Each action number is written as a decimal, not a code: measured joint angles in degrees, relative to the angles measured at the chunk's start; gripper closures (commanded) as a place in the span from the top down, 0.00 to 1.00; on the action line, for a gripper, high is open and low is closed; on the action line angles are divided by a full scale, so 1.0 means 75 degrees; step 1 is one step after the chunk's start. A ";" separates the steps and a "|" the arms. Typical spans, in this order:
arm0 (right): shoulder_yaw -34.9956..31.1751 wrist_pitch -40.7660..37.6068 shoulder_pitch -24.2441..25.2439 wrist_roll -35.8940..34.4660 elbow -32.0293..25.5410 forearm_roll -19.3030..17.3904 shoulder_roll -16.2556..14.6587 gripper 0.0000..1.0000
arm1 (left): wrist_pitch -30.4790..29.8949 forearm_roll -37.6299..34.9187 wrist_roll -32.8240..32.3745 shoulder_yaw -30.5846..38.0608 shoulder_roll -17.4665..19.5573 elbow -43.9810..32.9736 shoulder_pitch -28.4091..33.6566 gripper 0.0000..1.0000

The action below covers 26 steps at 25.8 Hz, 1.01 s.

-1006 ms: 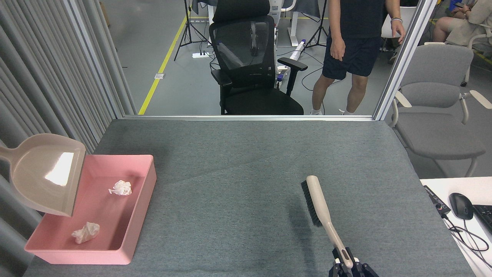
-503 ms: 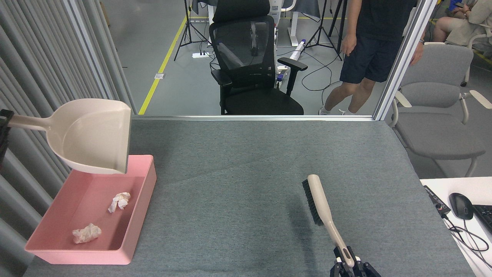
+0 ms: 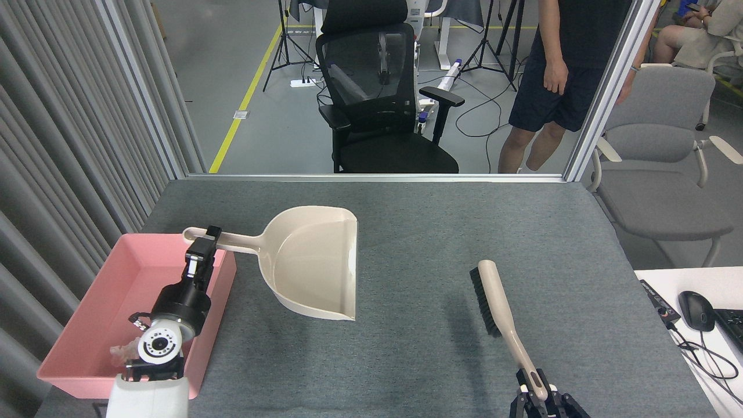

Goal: Sweep and dump garbage into bin
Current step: 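Lower the dustpan back onto the table with the left gripper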

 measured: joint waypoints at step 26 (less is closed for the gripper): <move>-0.0029 0.0235 -0.0100 0.0117 0.0079 0.0047 -0.0163 0.15 | -0.1947 -0.0541 0.1014 0.0170 -0.0631 0.2339 0.0218 0.15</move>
